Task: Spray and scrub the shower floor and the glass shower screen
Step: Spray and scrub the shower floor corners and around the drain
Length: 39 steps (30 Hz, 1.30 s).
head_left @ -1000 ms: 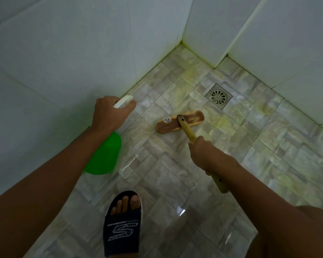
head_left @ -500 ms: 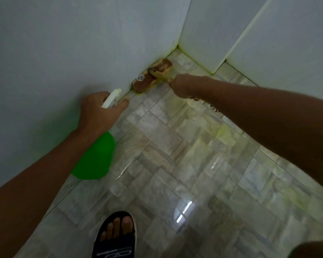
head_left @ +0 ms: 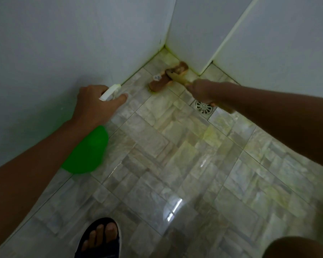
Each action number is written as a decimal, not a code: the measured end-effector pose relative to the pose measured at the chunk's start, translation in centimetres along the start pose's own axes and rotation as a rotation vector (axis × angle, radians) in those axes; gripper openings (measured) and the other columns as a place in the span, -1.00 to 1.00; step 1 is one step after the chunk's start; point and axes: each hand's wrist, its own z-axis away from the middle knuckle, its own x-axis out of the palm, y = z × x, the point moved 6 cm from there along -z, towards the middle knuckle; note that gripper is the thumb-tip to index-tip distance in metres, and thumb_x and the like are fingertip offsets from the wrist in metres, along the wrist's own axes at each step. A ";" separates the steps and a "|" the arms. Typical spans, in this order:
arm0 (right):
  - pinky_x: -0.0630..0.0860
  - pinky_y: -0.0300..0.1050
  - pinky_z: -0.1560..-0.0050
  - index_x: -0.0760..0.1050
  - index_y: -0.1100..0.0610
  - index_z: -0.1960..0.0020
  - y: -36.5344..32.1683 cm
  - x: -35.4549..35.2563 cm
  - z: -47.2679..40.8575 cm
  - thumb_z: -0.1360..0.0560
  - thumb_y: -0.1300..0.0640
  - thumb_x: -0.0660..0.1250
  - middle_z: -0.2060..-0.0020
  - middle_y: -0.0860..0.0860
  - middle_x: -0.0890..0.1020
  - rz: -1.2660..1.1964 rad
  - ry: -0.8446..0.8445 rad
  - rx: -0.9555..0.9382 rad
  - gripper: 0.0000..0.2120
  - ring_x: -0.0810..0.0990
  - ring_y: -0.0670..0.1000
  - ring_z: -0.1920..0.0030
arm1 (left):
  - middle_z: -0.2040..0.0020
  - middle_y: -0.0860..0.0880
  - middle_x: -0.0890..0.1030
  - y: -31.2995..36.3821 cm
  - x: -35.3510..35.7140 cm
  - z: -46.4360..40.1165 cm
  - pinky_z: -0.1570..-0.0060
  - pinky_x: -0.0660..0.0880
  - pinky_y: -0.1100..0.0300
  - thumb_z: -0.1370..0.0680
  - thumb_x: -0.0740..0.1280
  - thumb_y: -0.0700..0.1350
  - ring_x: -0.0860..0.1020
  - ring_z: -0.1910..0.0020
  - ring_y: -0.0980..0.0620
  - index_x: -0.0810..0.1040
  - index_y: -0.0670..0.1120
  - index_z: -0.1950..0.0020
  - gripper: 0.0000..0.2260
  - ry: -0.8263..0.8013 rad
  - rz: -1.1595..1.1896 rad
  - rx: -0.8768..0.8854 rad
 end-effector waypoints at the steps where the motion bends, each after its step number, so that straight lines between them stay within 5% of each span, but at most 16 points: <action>1: 0.52 -0.15 0.48 0.39 0.28 -0.24 1.6 0.6 0.9 -0.71 -0.05 -0.09 0.14 0.24 0.56 0.028 -0.043 0.038 -0.54 0.63 0.13 0.41 | 0.46 -0.10 0.36 -0.1 0.0 0.0 0.35 0.27 0.09 -0.43 0.41 0.33 0.34 0.43 -0.02 0.43 -0.23 0.39 -0.38 0.002 -0.001 -0.001; 3: 0.46 -0.17 0.59 0.37 0.27 -0.07 4.0 0.8 2.8 -0.68 -0.16 -0.07 0.28 0.21 0.56 0.097 -0.106 0.059 -0.50 0.53 0.10 0.57 | 0.48 -0.07 0.34 -0.1 0.0 0.0 0.35 0.25 0.09 -0.42 0.41 0.33 0.34 0.43 -0.02 0.39 -0.17 0.42 -0.42 0.002 0.002 -0.005; 6: 0.44 -0.14 0.54 0.39 0.28 0.04 2.5 -0.7 2.4 -0.68 -0.18 -0.06 0.35 0.15 0.52 0.150 -0.074 0.029 -0.46 0.49 0.08 0.54 | 0.48 -0.06 0.33 -0.2 0.0 -0.3 0.33 0.25 0.09 -0.42 0.41 0.33 0.33 0.43 -0.02 0.38 -0.17 0.42 -0.40 0.000 0.010 0.001; 11: 0.41 -0.14 0.48 0.32 0.23 0.00 -4.4 -3.5 -3.4 -0.70 -0.05 -0.02 0.30 0.19 0.50 0.031 0.023 -0.034 -0.64 0.43 0.06 0.50 | 0.43 -0.14 0.37 -0.2 -0.1 -0.7 0.37 0.21 0.10 -0.48 0.51 0.21 0.35 0.41 -0.04 0.40 -0.24 0.39 -0.41 0.016 -0.032 -0.011; 14: 0.38 -0.14 0.46 0.31 0.17 0.14 -4.0 -3.2 -3.4 -0.70 -0.05 -0.01 0.31 0.16 0.46 -0.039 0.004 -0.024 -0.63 0.39 0.04 0.48 | 0.37 -0.27 0.57 -0.9 0.0 -0.8 0.37 0.40 0.01 -0.47 0.50 0.25 0.47 0.38 -0.04 0.56 -0.33 0.29 -0.40 0.004 -0.008 -0.037; 18: 0.56 0.00 0.32 0.38 0.24 -0.08 0.3 0.4 0.8 -0.70 -0.09 -0.07 0.09 0.24 0.58 -0.015 -0.017 0.060 -0.57 0.58 0.14 0.33 | 0.38 -0.28 0.56 -0.9 0.2 -0.5 0.37 0.39 0.03 -0.43 0.44 0.31 0.44 0.38 -0.01 0.55 -0.35 0.28 -0.34 -0.011 0.039 -0.045; 22: 0.42 -0.19 0.58 0.39 0.21 -0.03 4.8 3.9 7.9 -0.67 -0.18 -0.05 0.21 0.15 0.56 0.119 -0.107 0.071 -0.53 0.56 0.07 0.44 | 0.44 -0.07 0.35 0.0 0.6 -0.1 0.36 0.22 0.11 -0.44 0.46 0.29 0.32 0.42 -0.01 0.39 -0.25 0.38 -0.38 -0.052 0.036 -0.018; 27: 0.49 -0.13 0.52 0.36 0.27 -0.10 1.2 2.2 4.3 -0.69 -0.07 0.01 0.23 0.14 0.55 0.069 -0.042 0.074 -0.61 0.55 0.09 0.43 | 0.48 -0.01 0.30 1.1 1.6 0.3 0.34 0.21 0.14 -0.47 0.55 0.17 0.30 0.46 0.00 0.26 -0.04 0.45 -0.43 -0.117 0.021 -0.017; 32: 0.58 0.00 0.11 0.47 0.33 -0.16 -6.5 0.4 -1.3 -0.68 0.09 0.00 0.04 0.21 0.64 -0.046 0.004 0.011 -0.62 0.67 0.21 0.12 | 0.49 -0.04 0.51 -1.9 1.5 1.8 0.36 0.43 0.18 -0.44 0.54 0.26 0.53 0.45 -0.01 0.51 -0.17 0.41 -0.46 -0.213 -0.090 -0.178; 35: 0.56 0.03 0.21 0.43 0.37 -0.16 -7.5 1.5 -2.0 -0.68 0.14 -0.01 0.03 0.32 0.63 -0.029 -0.048 0.025 -0.65 0.65 0.23 0.22 | 0.53 0.06 0.56 -4.7 0.5 4.6 0.41 0.47 0.28 -0.46 0.55 0.22 0.64 0.42 0.11 0.67 -0.19 0.29 -0.54 -0.238 -0.141 -0.302; 39: 0.54 0.08 0.18 0.42 0.42 -0.19 -8.0 1.8 -1.4 -0.68 0.15 0.01 0.08 0.32 0.62 -0.060 -0.044 0.048 -0.64 0.56 0.20 0.25 | 0.42 -0.07 0.58 -6.3 -0.9 7.9 0.30 0.44 0.08 -0.38 0.56 0.31 0.69 0.23 -0.14 0.63 -0.18 0.30 -0.47 -0.235 -0.176 -0.324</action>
